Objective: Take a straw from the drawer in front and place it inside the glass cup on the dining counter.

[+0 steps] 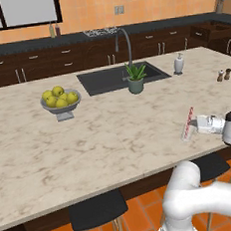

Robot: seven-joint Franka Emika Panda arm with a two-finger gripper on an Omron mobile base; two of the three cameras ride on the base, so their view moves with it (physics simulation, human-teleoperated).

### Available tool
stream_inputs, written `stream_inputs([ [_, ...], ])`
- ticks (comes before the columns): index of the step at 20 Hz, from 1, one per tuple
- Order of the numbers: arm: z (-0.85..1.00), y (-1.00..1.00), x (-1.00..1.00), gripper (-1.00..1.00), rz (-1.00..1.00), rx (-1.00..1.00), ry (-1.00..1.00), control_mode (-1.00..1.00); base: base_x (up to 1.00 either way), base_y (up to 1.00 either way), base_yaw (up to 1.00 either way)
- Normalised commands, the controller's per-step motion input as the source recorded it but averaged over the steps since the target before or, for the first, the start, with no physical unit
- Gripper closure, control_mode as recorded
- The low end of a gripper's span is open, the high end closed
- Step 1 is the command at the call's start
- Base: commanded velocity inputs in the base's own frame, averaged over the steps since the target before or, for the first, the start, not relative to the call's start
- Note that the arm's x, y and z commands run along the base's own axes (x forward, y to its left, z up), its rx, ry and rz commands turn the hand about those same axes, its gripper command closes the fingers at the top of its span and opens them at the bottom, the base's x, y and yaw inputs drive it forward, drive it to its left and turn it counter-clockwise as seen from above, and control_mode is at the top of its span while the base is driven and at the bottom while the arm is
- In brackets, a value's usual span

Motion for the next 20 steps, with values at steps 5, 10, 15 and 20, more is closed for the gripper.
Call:
stream_inputs([
  [5, -0.19, 0.48, -0.31, 1.00, 0.00, -0.05, -0.11, -1.00, 0.00, 0.00, 0.00],
  [10, -0.07, 0.32, 0.00, 1.00, 0.00, 0.00, 0.01, -1.00, 0.00, 0.00, 0.00],
  [15, 0.00, 0.16, -0.16, 1.00, 0.00, 0.00, 0.02, -1.00, 0.00, 0.00, 0.00],
  [20, -0.09, 0.32, -0.19, -1.00, 0.00, -0.02, 0.00, -1.00, 0.00, 0.00, 0.00],
])
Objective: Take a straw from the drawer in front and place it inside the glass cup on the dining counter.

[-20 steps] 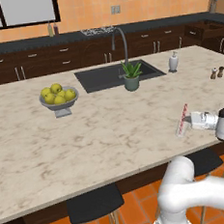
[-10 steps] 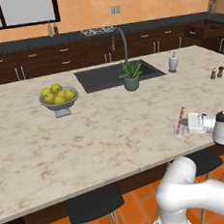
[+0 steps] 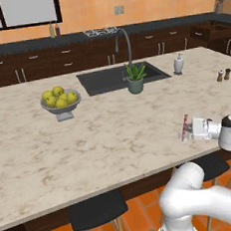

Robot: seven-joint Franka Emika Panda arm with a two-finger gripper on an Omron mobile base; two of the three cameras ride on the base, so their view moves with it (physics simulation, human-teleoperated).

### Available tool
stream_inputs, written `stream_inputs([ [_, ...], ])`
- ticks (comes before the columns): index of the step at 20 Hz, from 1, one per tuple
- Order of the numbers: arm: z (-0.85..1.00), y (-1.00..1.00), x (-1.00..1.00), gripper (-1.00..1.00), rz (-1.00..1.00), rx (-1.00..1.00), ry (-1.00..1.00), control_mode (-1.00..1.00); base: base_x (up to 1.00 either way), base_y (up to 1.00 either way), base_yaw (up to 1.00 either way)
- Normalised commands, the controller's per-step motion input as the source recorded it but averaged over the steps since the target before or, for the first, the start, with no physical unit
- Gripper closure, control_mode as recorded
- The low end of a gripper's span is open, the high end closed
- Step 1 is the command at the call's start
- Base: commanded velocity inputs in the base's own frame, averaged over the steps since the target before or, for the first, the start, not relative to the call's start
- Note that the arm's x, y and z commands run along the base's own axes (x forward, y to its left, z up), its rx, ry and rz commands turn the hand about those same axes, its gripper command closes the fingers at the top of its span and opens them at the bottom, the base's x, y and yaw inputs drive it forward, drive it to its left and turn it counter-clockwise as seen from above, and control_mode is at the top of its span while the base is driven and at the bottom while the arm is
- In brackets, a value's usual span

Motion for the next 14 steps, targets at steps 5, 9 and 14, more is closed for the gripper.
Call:
stream_inputs([
  [5, 0.06, 0.00, 0.13, -1.00, 0.00, 0.01, 0.02, -1.00, 0.00, 0.00, 0.00],
  [9, 0.26, -0.22, 0.46, -1.00, 0.00, 0.04, 0.13, -1.00, 0.00, 0.00, 0.00],
  [14, 0.22, -0.18, 0.11, -1.00, 0.00, 0.03, 0.07, -1.00, 0.00, 0.00, 0.00],
])
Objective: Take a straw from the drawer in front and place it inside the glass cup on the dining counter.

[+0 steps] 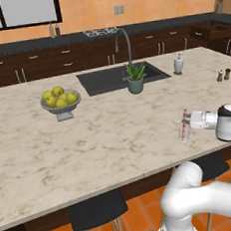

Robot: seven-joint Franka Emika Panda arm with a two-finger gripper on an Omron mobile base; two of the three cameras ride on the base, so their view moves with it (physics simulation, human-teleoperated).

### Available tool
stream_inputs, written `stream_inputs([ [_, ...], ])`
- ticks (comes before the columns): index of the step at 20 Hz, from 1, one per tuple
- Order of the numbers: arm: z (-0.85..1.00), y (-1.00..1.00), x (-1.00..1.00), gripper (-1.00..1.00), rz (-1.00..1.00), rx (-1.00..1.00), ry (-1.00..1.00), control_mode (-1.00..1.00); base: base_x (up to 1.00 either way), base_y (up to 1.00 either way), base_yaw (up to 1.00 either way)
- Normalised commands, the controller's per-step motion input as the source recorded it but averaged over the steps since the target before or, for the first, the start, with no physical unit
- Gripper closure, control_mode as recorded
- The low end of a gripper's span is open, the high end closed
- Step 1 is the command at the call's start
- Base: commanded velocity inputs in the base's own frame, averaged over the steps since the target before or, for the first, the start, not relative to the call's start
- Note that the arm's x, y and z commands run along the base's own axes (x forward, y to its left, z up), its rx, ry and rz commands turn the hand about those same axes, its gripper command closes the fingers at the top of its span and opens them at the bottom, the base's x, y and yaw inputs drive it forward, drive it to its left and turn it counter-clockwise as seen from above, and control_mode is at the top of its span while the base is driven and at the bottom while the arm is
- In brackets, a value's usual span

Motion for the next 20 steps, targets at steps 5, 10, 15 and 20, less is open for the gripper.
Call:
stream_inputs([
  [5, 0.32, -0.21, -0.02, -1.00, 0.00, 0.01, 0.01, -1.00, 0.00, 0.00, 0.00],
  [10, 0.61, -0.03, -0.16, -1.00, 0.00, 0.01, 0.00, -1.00, 0.00, 0.00, 0.00],
  [15, 0.81, -0.04, -0.39, -1.00, -0.01, 0.00, 0.00, -1.00, 0.00, 0.00, 0.00],
  [20, 0.85, 0.00, -0.59, -1.00, -0.10, 0.00, 0.00, -1.00, 0.00, 0.00, 0.00],
])
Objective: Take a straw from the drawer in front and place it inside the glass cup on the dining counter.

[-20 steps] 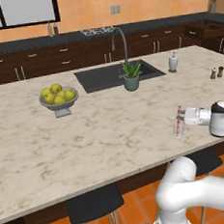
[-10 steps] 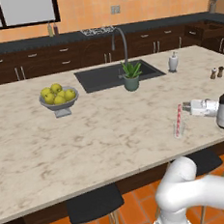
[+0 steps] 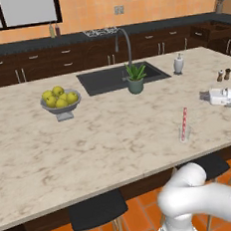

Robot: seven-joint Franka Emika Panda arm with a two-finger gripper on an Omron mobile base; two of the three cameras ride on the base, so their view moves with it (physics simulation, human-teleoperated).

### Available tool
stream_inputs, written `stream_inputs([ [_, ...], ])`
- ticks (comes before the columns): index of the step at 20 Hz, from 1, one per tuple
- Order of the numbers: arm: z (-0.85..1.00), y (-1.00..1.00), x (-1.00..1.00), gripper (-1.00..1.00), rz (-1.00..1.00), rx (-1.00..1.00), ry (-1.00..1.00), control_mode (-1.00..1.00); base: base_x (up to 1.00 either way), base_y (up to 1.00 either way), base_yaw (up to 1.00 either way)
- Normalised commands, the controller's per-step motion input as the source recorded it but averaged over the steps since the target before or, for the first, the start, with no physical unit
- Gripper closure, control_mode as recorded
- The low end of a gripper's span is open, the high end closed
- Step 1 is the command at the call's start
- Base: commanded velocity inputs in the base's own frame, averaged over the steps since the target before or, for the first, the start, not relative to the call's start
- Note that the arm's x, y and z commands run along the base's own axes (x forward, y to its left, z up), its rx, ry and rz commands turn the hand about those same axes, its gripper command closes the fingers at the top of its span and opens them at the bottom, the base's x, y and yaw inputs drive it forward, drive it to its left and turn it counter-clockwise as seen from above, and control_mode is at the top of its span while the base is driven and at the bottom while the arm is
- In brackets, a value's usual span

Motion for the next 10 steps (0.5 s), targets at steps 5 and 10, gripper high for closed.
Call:
stream_inputs([
  [5, 0.70, 0.41, -0.78, -1.00, -0.10, -0.05, 0.06, -1.00, 0.00, 0.00, 0.00],
  [10, 0.31, 0.84, -0.67, -1.00, -0.04, -0.32, 0.19, -1.00, 0.00, 0.00, 0.00],
])
